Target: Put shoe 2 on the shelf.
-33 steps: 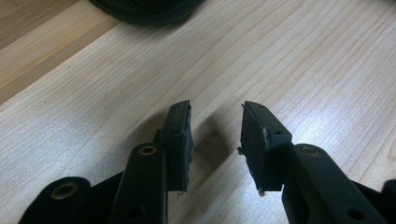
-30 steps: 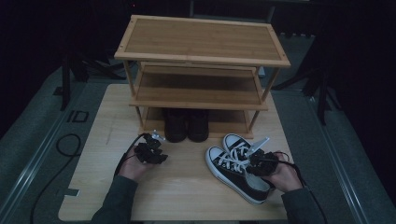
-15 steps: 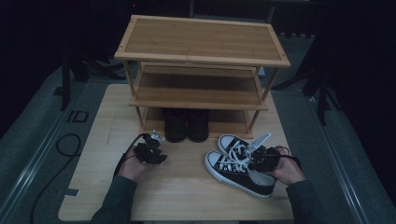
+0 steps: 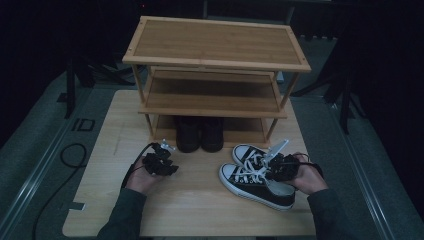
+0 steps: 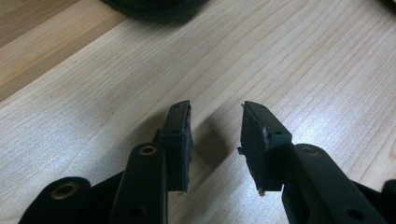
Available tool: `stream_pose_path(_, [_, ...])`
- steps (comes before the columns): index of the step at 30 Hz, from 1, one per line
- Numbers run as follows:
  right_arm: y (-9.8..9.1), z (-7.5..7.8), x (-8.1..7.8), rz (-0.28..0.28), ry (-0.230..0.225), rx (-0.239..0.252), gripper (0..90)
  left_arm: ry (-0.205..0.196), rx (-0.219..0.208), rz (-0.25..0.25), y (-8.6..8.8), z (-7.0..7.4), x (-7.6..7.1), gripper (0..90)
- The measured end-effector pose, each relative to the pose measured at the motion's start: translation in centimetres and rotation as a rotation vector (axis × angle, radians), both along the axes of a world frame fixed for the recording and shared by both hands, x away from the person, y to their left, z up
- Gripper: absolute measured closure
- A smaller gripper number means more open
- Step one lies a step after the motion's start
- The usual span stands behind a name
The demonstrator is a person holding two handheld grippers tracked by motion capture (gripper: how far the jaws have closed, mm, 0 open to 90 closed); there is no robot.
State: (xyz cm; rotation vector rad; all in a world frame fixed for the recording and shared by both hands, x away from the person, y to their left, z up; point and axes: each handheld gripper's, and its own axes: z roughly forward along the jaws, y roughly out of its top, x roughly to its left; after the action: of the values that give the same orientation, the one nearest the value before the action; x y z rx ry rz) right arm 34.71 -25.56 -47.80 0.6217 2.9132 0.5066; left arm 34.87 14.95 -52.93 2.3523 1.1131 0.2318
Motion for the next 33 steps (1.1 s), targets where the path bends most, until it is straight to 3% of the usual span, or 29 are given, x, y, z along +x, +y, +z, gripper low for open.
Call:
stream_pose_path(11, [0.0,1.4,0.2,0.019,-0.034,-0.028,85.8,0.000,0.000,-0.001,0.0,0.0,0.0,63.4])
stream_pose_path(30, [1.1,5.9,0.8,0.095,-0.072,-0.039,85.7,0.004,0.004,-0.011,-0.3,-0.1,-0.1,63.4])
stream_pose_path(33, [1.6,6.7,0.8,0.102,-0.095,-0.065,85.7,0.005,0.004,-0.011,-0.3,-0.1,-0.1,63.4])
